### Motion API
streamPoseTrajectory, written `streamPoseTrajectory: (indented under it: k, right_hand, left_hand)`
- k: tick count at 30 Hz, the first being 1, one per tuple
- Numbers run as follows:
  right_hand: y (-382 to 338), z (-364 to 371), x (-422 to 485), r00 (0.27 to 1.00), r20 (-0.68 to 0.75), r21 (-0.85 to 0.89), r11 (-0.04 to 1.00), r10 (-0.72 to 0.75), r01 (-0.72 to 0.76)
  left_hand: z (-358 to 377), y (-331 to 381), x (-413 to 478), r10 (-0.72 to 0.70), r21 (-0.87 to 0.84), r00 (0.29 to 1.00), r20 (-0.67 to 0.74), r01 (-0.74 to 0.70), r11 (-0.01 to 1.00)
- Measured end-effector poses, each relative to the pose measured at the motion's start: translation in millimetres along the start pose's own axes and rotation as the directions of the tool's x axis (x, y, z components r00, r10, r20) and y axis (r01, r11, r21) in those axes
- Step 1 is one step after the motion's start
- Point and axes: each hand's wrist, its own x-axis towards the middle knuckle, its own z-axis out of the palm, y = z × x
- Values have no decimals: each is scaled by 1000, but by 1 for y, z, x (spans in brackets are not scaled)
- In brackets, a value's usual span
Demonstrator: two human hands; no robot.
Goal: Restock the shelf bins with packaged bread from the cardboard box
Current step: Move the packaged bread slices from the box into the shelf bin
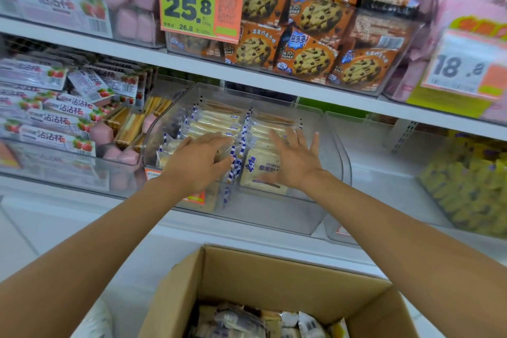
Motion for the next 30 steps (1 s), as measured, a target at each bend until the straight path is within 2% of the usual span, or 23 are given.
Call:
streamPoseTrajectory:
  k: [3, 6, 8, 11, 13, 16, 19, 22, 24, 25, 26, 28, 29, 30]
  right_hand:
    - [2, -17, -20, 990, -142, 209, 977, -15, 45]
    - [3, -26, -51, 965, -262, 305, 946, -24, 107]
    - [2, -27, -76, 952, -305, 360, 923, -20, 135]
    - [-2, -19, -123, 945, -327, 425, 889, -27, 173]
    - [0, -1, -154, 967, -249, 451, 878, -47, 159]
    - [7, 40, -196, 993, -34, 493, 863, -109, 112]
    - [20, 88, -226, 976, 184, 515, 857, -113, 2]
    - [32, 134, -242, 942, 319, 531, 843, -105, -86]
    - [36, 157, -246, 919, 382, 531, 837, -98, -131]
    - [36, 165, -247, 910, 402, 524, 840, -98, -141]
    - [36, 172, -248, 901, 422, 511, 847, -98, -147]
    - [36, 183, -247, 887, 449, 499, 854, -111, -146]
    - [35, 188, -246, 882, 457, 507, 848, -115, -152]
    - [34, 192, -246, 878, 465, 523, 836, -116, -167]
  left_hand:
    - [-7, 13, -7, -28, -189, 990, -137, 1, 982]
    - [-13, 40, -24, -43, -193, 976, -213, 1, 981]
    - [-14, 64, -43, -45, -246, 982, -186, -2, 969]
    - [2, 89, -80, -72, -314, 997, -3, 68, 947]
    - [30, 91, -105, -105, -356, 985, 136, 147, 923]
    - [77, 77, -148, -177, -350, 936, 304, 283, 893]
    - [130, 59, -192, -244, -359, 866, 437, 416, 835]
    - [179, 38, -219, -258, -364, 773, 580, 529, 766]
    - [201, 32, -227, -225, -427, 677, 700, 650, 628]
    - [213, 28, -229, -291, -471, 657, 696, 723, 506]
    - [221, 29, -229, -352, -485, 605, 714, 790, 374]
    - [236, 20, -234, -400, -449, 526, 751, 850, 275]
    - [239, 17, -234, -431, -423, 516, 740, 856, 299]
    - [242, 14, -237, -461, -395, 539, 705, 838, 375]
